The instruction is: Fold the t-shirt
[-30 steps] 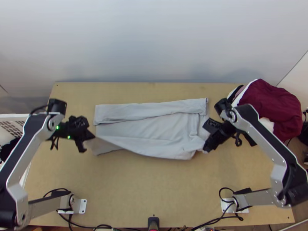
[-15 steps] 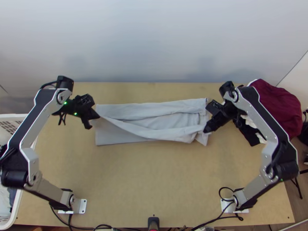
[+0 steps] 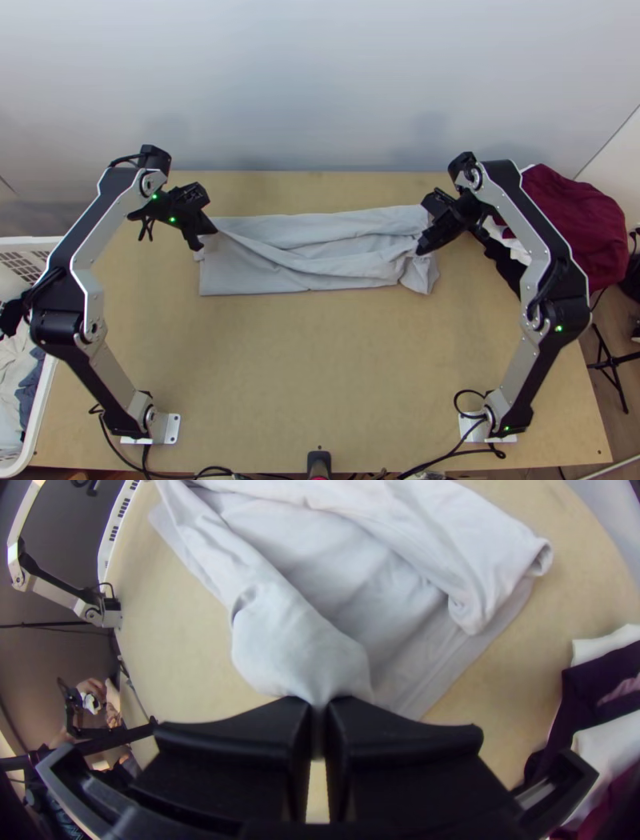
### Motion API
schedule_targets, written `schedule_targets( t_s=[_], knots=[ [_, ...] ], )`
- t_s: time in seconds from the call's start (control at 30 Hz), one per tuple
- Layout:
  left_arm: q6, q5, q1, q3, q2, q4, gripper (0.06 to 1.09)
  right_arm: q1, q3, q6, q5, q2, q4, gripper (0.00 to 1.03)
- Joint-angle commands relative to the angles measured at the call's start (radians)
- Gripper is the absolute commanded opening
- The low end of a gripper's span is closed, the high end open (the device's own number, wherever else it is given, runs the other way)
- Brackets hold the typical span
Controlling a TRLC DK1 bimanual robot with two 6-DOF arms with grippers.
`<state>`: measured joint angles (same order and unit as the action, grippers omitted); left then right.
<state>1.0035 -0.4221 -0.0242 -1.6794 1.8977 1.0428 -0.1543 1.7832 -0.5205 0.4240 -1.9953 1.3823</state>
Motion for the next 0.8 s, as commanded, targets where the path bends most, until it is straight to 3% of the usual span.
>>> schedule_targets(
  t_s=[0.0,0.77],
  knots=[
    [0.003,0.006,0.017,-0.065,0.067,0.002,0.1,0.021,0.113,0.002,0.002,-0.102,0.001,0.03],
    [0.009,0.008,0.03,0.032,0.074,0.0,0.1,0.035,0.352,0.042,0.002,-0.257,0.018,0.03]
  ],
)
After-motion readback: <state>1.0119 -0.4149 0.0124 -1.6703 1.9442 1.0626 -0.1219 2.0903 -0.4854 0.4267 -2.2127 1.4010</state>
